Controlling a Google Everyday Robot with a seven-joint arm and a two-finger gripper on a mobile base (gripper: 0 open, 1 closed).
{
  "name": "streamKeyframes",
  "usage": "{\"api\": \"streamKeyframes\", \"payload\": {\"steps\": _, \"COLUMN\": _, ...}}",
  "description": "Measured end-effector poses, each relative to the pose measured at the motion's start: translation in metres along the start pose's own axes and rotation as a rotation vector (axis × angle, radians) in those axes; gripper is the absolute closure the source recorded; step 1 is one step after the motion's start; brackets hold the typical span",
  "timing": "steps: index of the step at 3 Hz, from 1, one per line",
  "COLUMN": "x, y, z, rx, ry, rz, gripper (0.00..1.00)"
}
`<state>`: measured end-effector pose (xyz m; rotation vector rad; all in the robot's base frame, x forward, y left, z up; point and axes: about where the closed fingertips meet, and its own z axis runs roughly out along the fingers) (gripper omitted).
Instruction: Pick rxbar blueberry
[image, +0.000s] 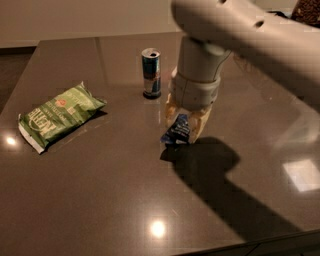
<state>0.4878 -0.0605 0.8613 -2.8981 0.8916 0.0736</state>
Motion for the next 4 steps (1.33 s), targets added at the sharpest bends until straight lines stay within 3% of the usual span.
{"api": "streamKeyframes", "payload": {"steps": 1, "x": 0.013, "y": -0.006, "z": -0.043, "rx": 0.078, "ry": -0.104, "rz": 0.190, "gripper": 1.00}}
{"api": "streamKeyframes", "payload": {"steps": 2, "x": 0.029, "y": -0.019, "z": -0.077, "rx": 0.163, "ry": -0.163, "rz": 0.319, "gripper": 1.00}}
{"api": "streamKeyframes", "payload": {"steps": 3, "x": 0.029, "y": -0.021, "z": -0.097, "rx": 0.224, "ry": -0.216, "rz": 0.398, "gripper": 1.00}}
{"api": "streamKeyframes", "payload": {"steps": 4, "x": 0.031, "y": -0.031, "z": -0.100, "rx": 0.261, "ry": -0.216, "rz": 0.406, "gripper": 1.00}}
